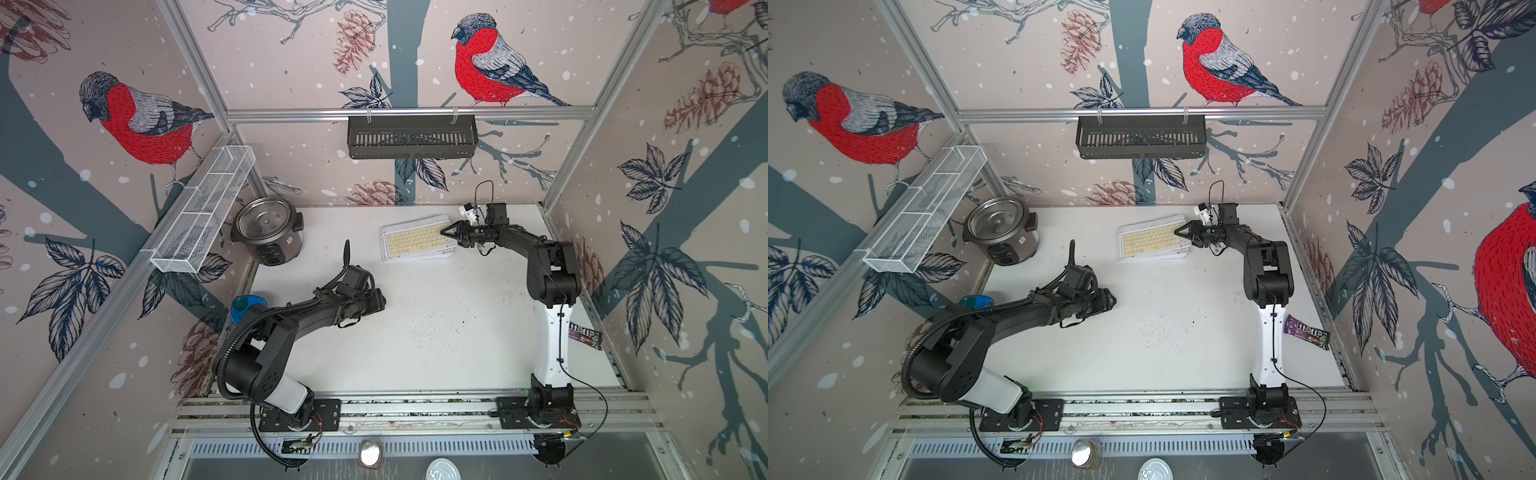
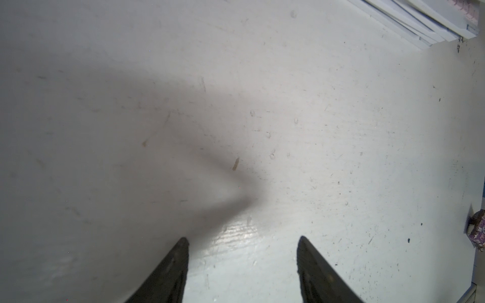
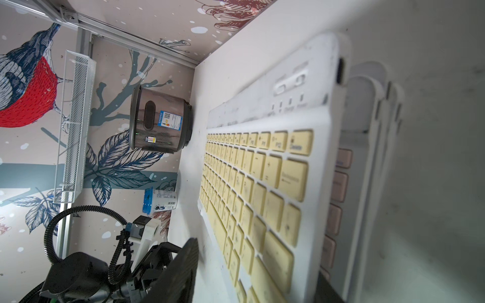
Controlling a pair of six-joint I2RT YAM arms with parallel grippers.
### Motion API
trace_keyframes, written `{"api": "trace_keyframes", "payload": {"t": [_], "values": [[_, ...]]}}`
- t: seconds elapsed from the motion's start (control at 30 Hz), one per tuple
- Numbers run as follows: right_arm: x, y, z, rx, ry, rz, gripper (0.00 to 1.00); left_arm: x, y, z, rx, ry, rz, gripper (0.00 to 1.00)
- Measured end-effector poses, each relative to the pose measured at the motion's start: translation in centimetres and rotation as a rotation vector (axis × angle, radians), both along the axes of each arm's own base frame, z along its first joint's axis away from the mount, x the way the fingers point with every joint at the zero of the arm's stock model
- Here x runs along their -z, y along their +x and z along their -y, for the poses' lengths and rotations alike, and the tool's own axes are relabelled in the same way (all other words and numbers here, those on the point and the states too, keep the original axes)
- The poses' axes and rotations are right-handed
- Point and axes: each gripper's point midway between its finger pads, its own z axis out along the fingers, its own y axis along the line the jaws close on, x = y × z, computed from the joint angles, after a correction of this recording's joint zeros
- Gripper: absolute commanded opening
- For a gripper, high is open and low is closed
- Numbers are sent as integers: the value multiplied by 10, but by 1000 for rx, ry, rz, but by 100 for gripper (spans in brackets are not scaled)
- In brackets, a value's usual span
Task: Stack the numeric keypads
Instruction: Place the numeric keypad at the numeric keypad.
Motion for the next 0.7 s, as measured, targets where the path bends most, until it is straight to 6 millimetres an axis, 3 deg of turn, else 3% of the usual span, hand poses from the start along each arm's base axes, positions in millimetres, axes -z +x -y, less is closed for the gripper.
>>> {"api": "trace_keyframes", "payload": {"t": [0.27, 0.7], "values": [[12, 2, 1, 31, -79, -4, 58, 0, 2, 2, 5, -10, 5, 65], [13, 2, -1, 63, -169, 18, 60, 0, 2, 4, 7, -19, 13, 66]]}}
